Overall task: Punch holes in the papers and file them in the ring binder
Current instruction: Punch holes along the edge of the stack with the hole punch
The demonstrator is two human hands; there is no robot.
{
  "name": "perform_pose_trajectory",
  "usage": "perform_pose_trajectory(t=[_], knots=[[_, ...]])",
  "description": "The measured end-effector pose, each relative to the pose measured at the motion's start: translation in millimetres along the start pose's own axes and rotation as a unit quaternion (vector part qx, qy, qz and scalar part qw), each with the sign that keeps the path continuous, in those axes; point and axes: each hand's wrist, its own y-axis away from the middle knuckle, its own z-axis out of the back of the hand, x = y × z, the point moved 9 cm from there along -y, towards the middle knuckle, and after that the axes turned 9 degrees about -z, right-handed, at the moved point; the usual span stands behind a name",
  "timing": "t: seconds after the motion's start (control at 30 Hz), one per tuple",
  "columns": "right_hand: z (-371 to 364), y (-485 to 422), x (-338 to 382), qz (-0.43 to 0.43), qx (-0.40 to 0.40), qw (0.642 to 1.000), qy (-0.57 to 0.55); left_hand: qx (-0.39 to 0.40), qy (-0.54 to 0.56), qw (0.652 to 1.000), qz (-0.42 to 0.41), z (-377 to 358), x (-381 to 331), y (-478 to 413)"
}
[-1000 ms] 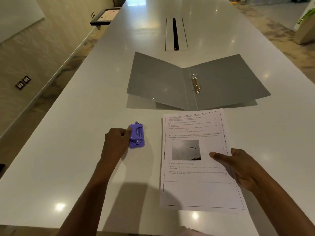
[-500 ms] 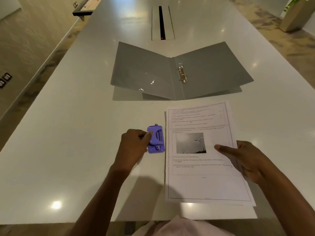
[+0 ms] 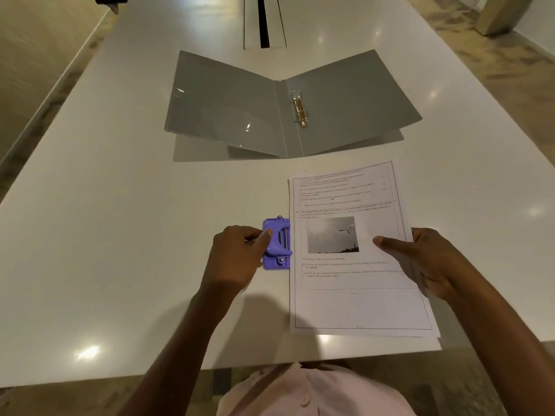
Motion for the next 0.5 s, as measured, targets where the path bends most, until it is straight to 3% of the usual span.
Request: perform_pose_trajectory(t=[0.5], knots=[[-21, -22, 5, 0.024, 0.035, 0.999, 0.008, 0.005, 0.012, 0.999, 0.03, -4, 7, -2]])
